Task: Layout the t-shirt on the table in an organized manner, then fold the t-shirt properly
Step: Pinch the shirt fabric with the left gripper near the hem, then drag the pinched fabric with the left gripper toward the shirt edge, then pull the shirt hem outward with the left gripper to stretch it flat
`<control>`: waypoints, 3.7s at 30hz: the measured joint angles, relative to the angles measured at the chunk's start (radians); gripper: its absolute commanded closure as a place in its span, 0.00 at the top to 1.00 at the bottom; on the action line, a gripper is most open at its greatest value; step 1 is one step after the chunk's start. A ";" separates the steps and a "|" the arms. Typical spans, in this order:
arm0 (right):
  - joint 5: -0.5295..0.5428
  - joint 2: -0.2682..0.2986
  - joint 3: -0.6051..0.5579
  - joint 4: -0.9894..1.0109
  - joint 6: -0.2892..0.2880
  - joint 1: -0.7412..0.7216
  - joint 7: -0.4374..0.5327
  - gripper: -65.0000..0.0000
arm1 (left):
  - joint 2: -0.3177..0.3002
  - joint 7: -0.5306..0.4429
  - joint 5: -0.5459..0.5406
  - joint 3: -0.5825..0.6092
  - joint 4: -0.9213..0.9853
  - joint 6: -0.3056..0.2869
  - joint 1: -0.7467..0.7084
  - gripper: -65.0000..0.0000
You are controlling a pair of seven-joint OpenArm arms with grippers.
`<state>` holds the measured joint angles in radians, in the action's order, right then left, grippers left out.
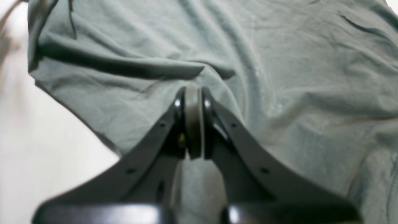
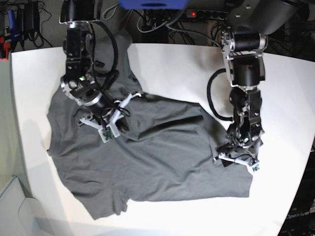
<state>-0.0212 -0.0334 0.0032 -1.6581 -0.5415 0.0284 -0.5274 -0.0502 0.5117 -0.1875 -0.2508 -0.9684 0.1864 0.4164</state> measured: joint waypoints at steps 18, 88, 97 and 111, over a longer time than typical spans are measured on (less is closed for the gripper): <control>0.000 0.003 0.000 0.000 0.000 0.000 0.000 0.00 | 0.000 -0.061 0.000 0.000 0.053 0.000 -0.008 0.37; -0.001 0.028 0.002 -0.163 -0.065 0.128 -0.045 0.00 | 0.077 0.052 0.003 -0.153 -0.185 -0.137 -0.097 0.46; -0.001 0.030 -0.005 -0.163 -0.065 0.122 -0.045 0.00 | 0.069 0.028 0.003 -0.154 -0.183 -0.135 -0.103 0.46; 0.000 0.031 -0.002 -0.162 -0.065 0.129 -0.045 0.00 | 0.071 -0.061 0.003 -0.154 -0.045 -0.134 -0.072 0.33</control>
<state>-0.0216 -0.0021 0.0010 -1.8202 -0.6064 0.1570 -0.5728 0.0204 0.4507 -0.1841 -0.4049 -1.0134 0.0521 0.3443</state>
